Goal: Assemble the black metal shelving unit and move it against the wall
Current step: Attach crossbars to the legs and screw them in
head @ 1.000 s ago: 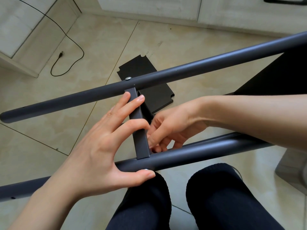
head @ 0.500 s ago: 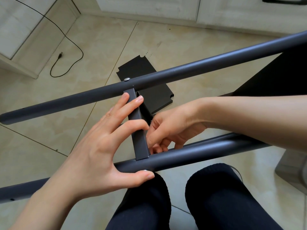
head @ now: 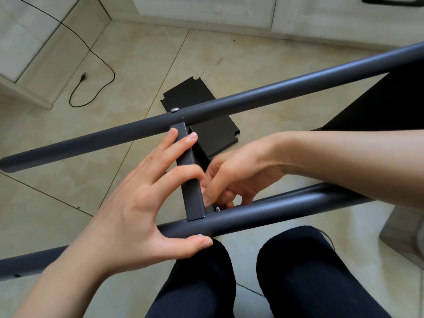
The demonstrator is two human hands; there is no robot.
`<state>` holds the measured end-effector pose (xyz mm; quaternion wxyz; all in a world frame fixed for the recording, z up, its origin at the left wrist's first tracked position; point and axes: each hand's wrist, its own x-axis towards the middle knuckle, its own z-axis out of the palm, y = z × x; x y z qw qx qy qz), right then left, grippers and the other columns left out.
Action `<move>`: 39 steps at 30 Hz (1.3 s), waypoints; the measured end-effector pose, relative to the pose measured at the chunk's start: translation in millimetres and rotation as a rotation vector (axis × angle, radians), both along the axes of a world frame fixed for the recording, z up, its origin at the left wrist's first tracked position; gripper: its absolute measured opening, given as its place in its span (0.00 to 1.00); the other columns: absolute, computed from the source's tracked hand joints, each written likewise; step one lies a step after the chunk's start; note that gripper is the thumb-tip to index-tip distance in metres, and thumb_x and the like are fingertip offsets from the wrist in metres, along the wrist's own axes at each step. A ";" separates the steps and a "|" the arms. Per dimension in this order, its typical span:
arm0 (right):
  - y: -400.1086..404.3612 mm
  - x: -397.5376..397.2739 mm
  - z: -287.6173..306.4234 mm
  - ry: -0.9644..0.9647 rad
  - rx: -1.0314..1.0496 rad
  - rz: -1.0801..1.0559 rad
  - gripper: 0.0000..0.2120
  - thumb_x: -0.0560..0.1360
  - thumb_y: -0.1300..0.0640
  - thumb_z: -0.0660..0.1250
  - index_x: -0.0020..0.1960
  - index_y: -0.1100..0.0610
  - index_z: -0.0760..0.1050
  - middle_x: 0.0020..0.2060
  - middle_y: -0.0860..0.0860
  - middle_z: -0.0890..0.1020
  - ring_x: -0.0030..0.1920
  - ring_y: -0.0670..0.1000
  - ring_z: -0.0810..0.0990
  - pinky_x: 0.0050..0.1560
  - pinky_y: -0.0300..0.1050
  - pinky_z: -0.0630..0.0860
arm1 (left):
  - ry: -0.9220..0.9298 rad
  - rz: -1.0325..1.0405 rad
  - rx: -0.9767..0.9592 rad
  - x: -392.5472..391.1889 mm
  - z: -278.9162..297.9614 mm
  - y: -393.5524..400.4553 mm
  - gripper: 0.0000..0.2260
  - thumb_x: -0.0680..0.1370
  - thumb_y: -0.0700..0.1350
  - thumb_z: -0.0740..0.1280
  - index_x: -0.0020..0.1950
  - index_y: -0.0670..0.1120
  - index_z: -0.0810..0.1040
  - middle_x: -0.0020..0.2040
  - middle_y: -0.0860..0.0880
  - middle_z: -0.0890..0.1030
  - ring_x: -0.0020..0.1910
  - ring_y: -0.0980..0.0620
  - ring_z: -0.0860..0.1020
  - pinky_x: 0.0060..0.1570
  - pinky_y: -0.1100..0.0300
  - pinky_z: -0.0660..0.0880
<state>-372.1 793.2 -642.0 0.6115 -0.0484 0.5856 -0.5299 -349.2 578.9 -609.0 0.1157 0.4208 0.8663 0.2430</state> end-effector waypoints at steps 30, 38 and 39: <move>-0.8 -0.5 -3.6 0.064 -0.047 0.006 0.20 0.80 0.61 0.63 0.31 0.52 0.80 0.32 0.51 0.78 0.34 0.49 0.74 0.42 0.43 0.72 | 0.005 0.001 -0.005 0.3 -0.1 0.3 0.29 0.67 0.66 0.72 0.64 0.55 0.72 0.81 0.56 0.58 0.82 0.50 0.52 0.70 0.47 0.62; 2.8 -3.6 -2.8 0.089 -0.033 -0.003 0.16 0.79 0.59 0.66 0.33 0.52 0.81 0.31 0.49 0.75 0.34 0.47 0.72 0.41 0.40 0.72 | -0.001 0.004 0.000 0.4 0.9 0.0 0.29 0.68 0.67 0.71 0.64 0.56 0.72 0.81 0.56 0.58 0.82 0.49 0.52 0.69 0.41 0.66; 3.6 -3.9 -2.7 0.085 -0.051 -0.008 0.17 0.79 0.60 0.66 0.32 0.51 0.81 0.31 0.48 0.76 0.34 0.47 0.72 0.41 0.40 0.72 | -0.005 0.006 0.000 0.8 1.1 0.4 0.29 0.68 0.66 0.71 0.64 0.56 0.72 0.81 0.56 0.58 0.82 0.49 0.53 0.67 0.38 0.69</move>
